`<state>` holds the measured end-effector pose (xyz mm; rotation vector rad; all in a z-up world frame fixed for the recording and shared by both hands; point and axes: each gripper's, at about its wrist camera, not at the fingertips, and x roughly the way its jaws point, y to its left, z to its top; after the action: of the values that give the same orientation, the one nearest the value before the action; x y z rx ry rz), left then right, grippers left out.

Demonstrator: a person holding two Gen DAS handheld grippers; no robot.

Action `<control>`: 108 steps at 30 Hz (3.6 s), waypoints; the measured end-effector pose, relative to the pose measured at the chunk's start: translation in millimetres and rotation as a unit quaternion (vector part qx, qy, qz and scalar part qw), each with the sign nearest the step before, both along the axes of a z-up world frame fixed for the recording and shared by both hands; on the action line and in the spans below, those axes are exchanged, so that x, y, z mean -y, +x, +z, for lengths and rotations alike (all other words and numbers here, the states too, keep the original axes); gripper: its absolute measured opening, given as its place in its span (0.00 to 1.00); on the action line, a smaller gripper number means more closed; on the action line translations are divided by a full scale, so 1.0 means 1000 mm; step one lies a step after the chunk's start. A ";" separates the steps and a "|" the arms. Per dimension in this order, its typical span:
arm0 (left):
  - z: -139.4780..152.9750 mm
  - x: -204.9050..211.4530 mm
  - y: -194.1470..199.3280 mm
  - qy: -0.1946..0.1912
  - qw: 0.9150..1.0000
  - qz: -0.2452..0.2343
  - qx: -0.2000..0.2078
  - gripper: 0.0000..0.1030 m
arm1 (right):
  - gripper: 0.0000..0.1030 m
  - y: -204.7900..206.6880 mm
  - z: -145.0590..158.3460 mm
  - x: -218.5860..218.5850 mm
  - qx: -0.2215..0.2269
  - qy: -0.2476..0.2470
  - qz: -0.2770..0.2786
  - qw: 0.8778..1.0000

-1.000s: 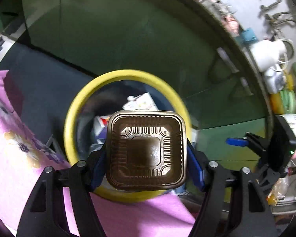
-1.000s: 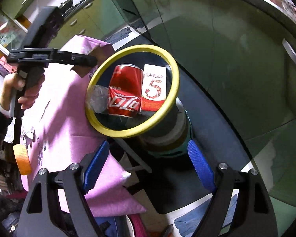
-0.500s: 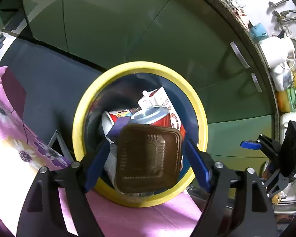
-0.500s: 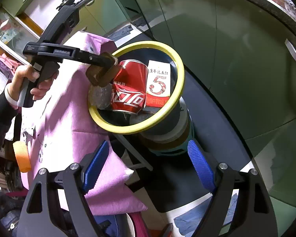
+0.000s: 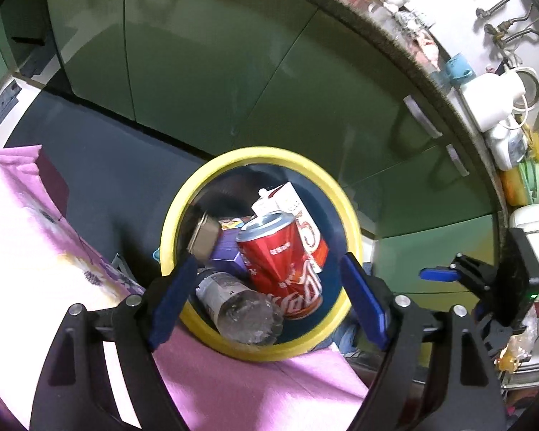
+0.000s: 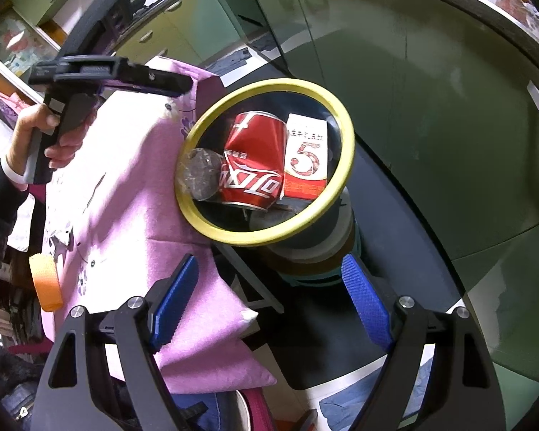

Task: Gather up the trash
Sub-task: 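Reach the right gripper to the white tissue and pinch it, then carry the tissue over the bin and open the right gripper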

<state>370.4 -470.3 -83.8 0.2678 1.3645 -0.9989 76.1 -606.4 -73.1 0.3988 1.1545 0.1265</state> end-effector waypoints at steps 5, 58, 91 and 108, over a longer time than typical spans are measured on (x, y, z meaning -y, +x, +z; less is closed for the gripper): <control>0.055 -0.025 -0.026 -0.026 0.999 -0.005 0.041 0.75 | 0.79 -0.001 0.011 -0.009 0.013 0.001 0.011 1.000; 0.084 -0.461 -0.283 -0.062 0.888 0.390 0.233 0.89 | 0.06 0.161 0.033 -0.361 0.104 -0.111 0.353 0.923; 0.081 -0.363 -0.271 0.012 0.943 0.191 0.274 0.93 | 0.60 0.082 0.016 -0.034 0.069 -0.117 -0.080 0.988; 0.013 -0.312 -0.173 0.120 0.981 -0.019 0.152 0.78 | 0.62 0.032 0.031 -0.128 0.121 -0.034 -0.002 0.992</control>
<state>197.6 -158.0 -70.3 0.6046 1.2004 -0.7853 107.7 -478.2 -42.2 0.3156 0.9171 0.1279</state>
